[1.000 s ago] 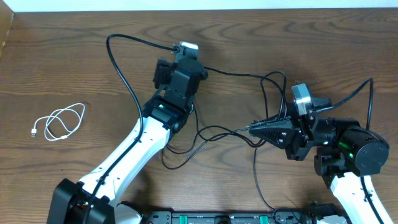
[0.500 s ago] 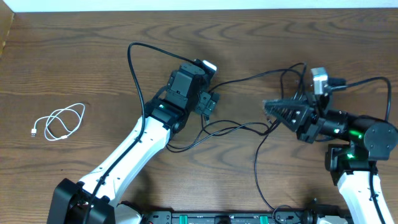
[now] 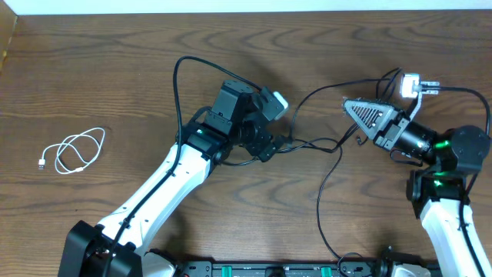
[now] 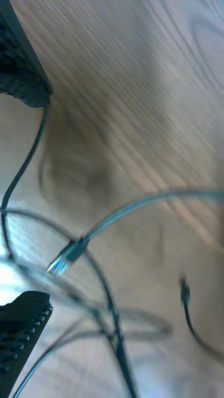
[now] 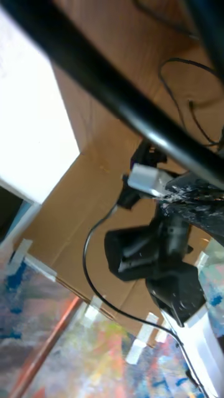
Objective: Untangle cables
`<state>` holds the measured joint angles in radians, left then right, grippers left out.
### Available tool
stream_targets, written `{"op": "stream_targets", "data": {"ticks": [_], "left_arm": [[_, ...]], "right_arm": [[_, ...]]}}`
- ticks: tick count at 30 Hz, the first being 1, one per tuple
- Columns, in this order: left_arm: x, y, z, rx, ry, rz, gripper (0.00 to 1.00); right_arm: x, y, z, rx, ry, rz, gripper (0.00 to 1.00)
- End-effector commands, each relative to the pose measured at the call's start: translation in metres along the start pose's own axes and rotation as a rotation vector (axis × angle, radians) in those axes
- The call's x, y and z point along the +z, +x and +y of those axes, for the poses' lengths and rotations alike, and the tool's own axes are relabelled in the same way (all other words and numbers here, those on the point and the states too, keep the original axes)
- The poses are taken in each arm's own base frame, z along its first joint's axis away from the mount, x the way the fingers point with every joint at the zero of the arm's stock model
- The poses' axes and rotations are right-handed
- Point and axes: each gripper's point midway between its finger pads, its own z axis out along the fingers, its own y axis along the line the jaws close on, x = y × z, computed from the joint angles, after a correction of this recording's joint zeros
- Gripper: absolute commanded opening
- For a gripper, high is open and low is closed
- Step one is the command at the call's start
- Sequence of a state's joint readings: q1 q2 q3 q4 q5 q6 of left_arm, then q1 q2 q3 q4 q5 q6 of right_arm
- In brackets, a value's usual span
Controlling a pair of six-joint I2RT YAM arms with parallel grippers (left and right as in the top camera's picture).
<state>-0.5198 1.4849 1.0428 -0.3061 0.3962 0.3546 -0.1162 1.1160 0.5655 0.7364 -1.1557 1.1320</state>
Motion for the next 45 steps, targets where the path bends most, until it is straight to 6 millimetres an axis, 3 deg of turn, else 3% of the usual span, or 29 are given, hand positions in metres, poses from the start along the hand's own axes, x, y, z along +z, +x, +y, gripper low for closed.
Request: {"op": "stream_targets", "data": {"ticks": [1,7,13,19,22,30,38,45], "left_arm": [[0.001,-0.007,-0.012,0.055,0.082,-0.033,0.99],[0.001,-0.007,-0.014,0.055,0.089,-0.032,1.0],[-0.001,-0.013,-0.032,0.06,0.19,-0.067,1.0],[0.0,-0.02,-0.019,0.079,0.115,-0.088,1.0],[0.001,-0.026,-0.002,0.093,0.017,-0.101,1.0],[0.001,-0.033,0.015,0.103,-0.072,-0.121,1.0],[-0.003,-0.051,-0.01,0.126,0.072,-0.212,1.0],[-0.003,-0.055,-0.011,0.087,0.081,-0.227,1.0]], "right_arm": [[0.0,-0.003,-0.007,-0.007,0.008,0.003,0.01],[0.0,-0.007,-0.011,0.002,0.022,-0.022,0.01],[-0.001,-0.018,-0.016,0.129,0.046,-0.088,0.01],[0.0,0.0,-0.004,0.139,-0.006,0.024,0.01],[-0.001,0.005,0.012,0.113,-0.061,0.075,0.01],[-0.009,0.01,0.072,-0.047,-0.211,0.117,0.01],[-0.009,0.012,0.081,-0.019,-0.232,0.126,0.01],[-0.009,0.016,0.095,-0.078,-0.277,0.123,0.01]]}}
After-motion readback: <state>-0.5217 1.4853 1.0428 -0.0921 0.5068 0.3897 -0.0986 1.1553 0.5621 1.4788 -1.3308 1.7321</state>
